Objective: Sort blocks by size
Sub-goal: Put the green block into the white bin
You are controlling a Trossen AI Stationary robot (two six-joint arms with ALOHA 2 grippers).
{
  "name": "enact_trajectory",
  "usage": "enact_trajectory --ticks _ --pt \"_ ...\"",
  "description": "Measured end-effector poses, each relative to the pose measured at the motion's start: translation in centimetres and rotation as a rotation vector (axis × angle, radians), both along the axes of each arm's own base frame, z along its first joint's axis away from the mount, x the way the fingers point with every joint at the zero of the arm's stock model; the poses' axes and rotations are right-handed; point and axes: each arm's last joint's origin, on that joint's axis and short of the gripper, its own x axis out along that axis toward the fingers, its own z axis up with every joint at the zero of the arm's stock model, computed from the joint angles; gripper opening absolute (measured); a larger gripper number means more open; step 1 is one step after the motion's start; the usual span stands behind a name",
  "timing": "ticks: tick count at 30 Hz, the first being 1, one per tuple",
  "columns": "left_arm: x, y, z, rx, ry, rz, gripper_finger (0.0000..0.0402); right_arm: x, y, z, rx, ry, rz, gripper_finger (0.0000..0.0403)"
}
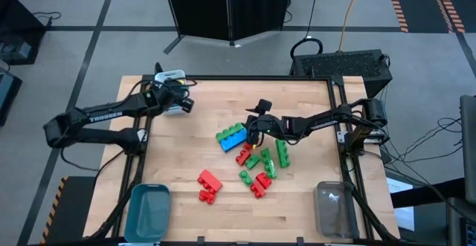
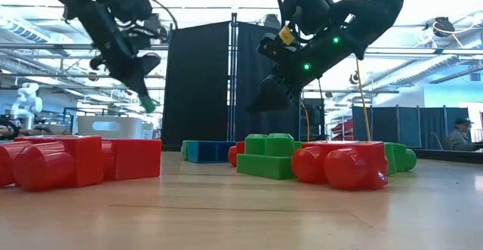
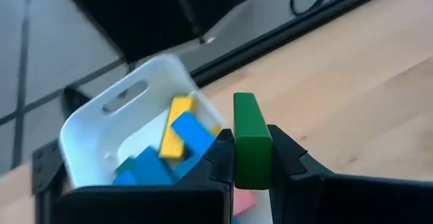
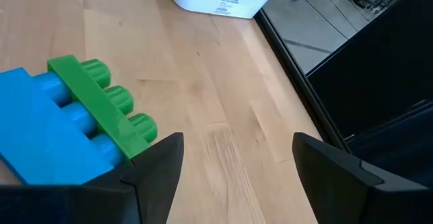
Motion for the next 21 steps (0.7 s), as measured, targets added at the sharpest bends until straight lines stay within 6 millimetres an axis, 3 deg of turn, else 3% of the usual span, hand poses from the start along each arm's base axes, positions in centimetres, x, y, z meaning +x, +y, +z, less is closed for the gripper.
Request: enact_trajectory --ticks 15,21 --pt "-2.7 1.9 -2.6 -0.072 -0.004 0.228 0.0044 0.0 0.0 0.0 0.026 -0.015 -0.001 0.0263" --pt "-2.7 1.9 -2.7 -0.079 -0.006 0.219 0.0114 0.2 0.4 -0.1 0.122 -0.032 0.114 0.0263"
